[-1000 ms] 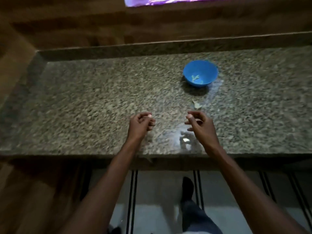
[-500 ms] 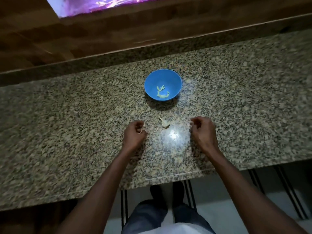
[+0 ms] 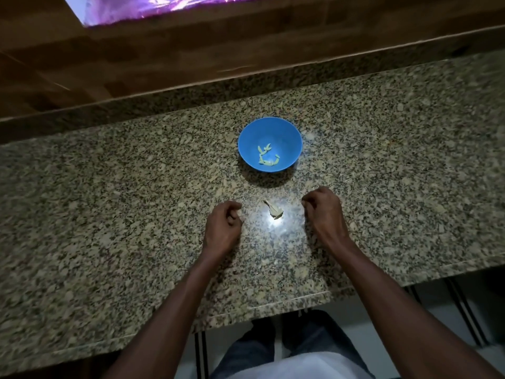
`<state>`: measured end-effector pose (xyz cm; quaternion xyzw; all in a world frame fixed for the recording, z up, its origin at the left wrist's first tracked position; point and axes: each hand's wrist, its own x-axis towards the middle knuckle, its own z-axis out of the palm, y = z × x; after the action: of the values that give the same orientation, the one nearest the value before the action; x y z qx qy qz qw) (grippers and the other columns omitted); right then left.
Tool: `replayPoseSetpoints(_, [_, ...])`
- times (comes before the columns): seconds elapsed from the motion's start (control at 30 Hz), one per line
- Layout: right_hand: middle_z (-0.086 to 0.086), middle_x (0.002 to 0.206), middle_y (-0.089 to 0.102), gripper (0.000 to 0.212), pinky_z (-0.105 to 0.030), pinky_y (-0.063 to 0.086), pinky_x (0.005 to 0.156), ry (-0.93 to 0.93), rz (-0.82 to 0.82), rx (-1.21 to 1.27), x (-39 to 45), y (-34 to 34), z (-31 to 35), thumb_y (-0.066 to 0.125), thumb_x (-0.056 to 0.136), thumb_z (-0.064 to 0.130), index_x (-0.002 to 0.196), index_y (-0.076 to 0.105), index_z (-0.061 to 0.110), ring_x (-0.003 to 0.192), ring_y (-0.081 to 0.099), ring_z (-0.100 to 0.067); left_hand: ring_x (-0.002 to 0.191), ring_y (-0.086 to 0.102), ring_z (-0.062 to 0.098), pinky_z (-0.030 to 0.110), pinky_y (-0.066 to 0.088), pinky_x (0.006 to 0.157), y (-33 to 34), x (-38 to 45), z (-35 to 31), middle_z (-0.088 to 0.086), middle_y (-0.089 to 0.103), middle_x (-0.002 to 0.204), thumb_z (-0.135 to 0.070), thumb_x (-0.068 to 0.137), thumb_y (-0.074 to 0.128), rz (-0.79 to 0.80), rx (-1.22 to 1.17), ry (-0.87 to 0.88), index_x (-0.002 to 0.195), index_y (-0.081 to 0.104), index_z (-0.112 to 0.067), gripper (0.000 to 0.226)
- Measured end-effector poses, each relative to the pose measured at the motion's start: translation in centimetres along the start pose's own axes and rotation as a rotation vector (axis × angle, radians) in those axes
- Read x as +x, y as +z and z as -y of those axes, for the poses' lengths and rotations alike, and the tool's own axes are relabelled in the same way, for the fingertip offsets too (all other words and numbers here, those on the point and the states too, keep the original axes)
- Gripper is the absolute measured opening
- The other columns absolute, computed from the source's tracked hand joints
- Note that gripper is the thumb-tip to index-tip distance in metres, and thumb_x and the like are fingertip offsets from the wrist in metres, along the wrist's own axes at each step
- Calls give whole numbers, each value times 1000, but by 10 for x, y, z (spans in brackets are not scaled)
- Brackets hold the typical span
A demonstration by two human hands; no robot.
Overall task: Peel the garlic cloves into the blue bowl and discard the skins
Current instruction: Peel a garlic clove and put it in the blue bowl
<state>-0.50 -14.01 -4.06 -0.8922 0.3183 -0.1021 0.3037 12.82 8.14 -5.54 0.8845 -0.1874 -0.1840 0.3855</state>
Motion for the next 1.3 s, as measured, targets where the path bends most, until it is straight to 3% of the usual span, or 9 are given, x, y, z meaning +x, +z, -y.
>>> replayPoseSetpoints(0.13, [-6,90,68,10,-27,49,72,17,-40,55,3,-9,4,65,95,3,92,74,6,84,65,-21,83,61,10,25,47,68,1,3,-1,-3,66,97,-8,91,65,-12,-5,-1,113,69,-21,26])
replayPoseSetpoints(0.3, [7,94,73,13,-2,49,74,61,-42,335,46,-42,45,75,93,10,105,76,15,89,66,5,80,63,8,21,49,69,9,8,-16,-3,67,92,-7,90,69,-32,-58,-76,111,69,-18,23])
replayPoseSetpoints(0.4, [7,95,75,15,-9,54,80,24,3,425,83,-51,67,79,90,11,105,79,15,90,70,3,89,65,13,8,48,71,16,8,-31,-1,66,100,3,90,63,-51,-72,-23,114,69,-16,31])
replayPoseSetpoints(0.53, [2,98,79,15,-34,64,87,15,92,447,115,-44,76,79,90,12,105,81,14,89,75,-6,118,54,5,8,44,102,27,6,-52,-2,49,132,10,93,60,60,1,151,129,65,-17,45])
replayPoseSetpoints(0.6, [2,98,79,15,-40,65,85,15,112,431,116,-41,71,77,91,14,105,81,14,89,76,-8,123,42,7,1,37,100,34,7,-56,1,48,135,11,93,59,77,114,277,129,68,-17,46])
replayPoseSetpoints(0.8, [1,94,79,12,-38,65,82,137,182,590,68,-49,36,76,94,15,105,80,17,87,77,-12,114,44,19,37,50,86,44,10,-50,-1,59,123,1,93,68,144,318,366,117,72,-17,30])
replayPoseSetpoints(1.0, [-1,108,79,19,-35,64,86,257,462,693,19,-35,12,72,98,17,117,76,21,94,77,-12,87,59,8,34,52,78,39,1,-52,-6,67,92,-23,99,67,55,92,179,99,76,-15,12])
replayPoseSetpoints(1.13, [-6,109,79,29,-38,63,90,310,575,804,9,-20,18,72,99,19,127,72,13,99,77,-26,81,71,-2,15,56,71,33,-13,-68,-12,75,87,-17,95,74,-26,-267,-104,98,77,-16,5])
replayPoseSetpoints(1.3, [-15,103,79,25,-35,64,82,380,514,1044,6,-14,34,77,93,11,118,73,6,97,78,-32,90,77,21,37,64,78,28,-25,-75,7,79,93,-12,91,78,-56,-587,-227,104,76,-5,15])
